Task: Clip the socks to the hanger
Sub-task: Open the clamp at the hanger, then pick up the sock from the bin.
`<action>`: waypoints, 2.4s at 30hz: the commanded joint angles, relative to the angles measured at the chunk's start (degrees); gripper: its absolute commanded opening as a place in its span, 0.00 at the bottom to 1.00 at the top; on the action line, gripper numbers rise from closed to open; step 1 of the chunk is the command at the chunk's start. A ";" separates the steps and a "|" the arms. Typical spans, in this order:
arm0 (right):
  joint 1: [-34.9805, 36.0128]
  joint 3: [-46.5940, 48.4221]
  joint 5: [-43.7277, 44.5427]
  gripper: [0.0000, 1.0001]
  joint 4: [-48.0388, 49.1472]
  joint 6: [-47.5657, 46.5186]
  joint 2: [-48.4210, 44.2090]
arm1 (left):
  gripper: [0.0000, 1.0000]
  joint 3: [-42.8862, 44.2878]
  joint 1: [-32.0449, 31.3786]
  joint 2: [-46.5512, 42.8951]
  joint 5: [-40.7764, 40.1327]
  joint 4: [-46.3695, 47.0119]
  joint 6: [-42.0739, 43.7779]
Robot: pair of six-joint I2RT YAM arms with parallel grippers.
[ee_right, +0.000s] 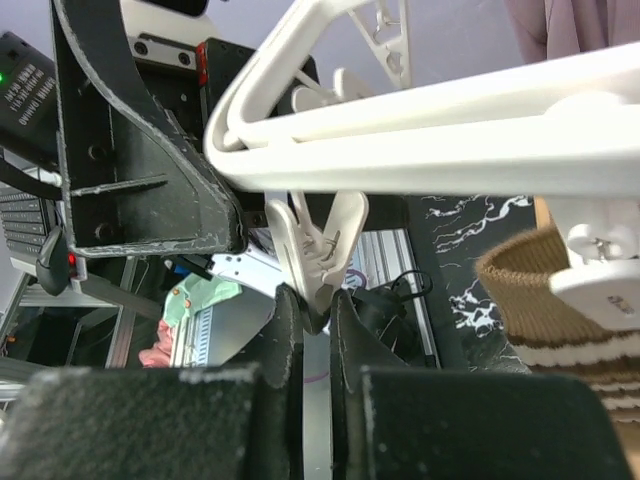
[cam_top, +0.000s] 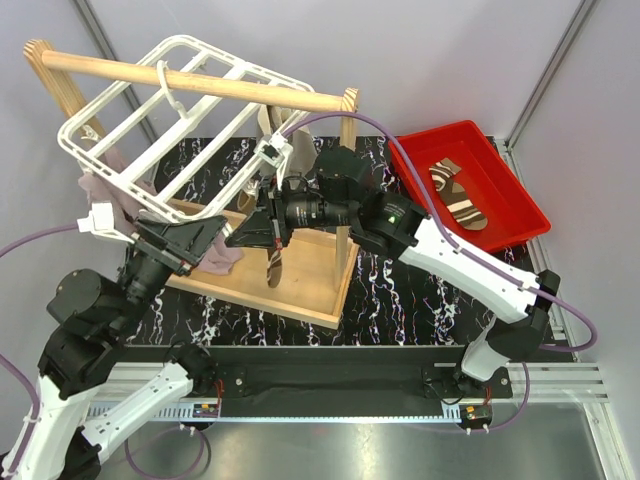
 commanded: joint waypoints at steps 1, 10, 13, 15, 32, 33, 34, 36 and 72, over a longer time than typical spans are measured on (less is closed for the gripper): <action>-0.09 5.62 0.76 0.00 -5.22 -0.52 -0.82 | 0.81 -0.08 0.16 -2.58 -2.15 0.03 -0.29; -0.17 16.44 -0.73 0.00 -16.74 -1.41 4.63 | 0.75 6.42 0.16 1.19 0.39 -3.22 -0.73; -0.17 17.07 -0.99 0.00 -17.37 -0.62 5.07 | 0.72 6.77 0.25 2.16 1.36 -1.99 -0.03; -0.09 16.80 -1.43 0.00 -17.02 -0.09 4.98 | 0.72 5.99 0.16 2.07 1.54 -0.33 0.15; -1.58 10.30 -2.49 0.00 -6.48 10.72 1.56 | 0.65 0.98 0.16 1.11 1.72 6.09 3.14; -1.58 10.04 -2.66 0.00 -6.21 10.90 1.56 | 0.65 0.89 0.25 1.02 1.80 6.18 3.14; -1.58 9.95 -2.75 0.00 -6.12 10.90 1.47 | 0.65 0.88 0.25 1.02 1.63 6.27 3.05; -1.67 9.51 -2.93 0.00 -6.12 11.16 1.38 | 0.64 0.88 0.25 1.02 1.63 6.80 3.05; -5.34 -27.83 59.27 0.55 -27.39 -12.57 -36.84 | 0.00 3.35 0.25 2.60 -0.74 1.00 6.74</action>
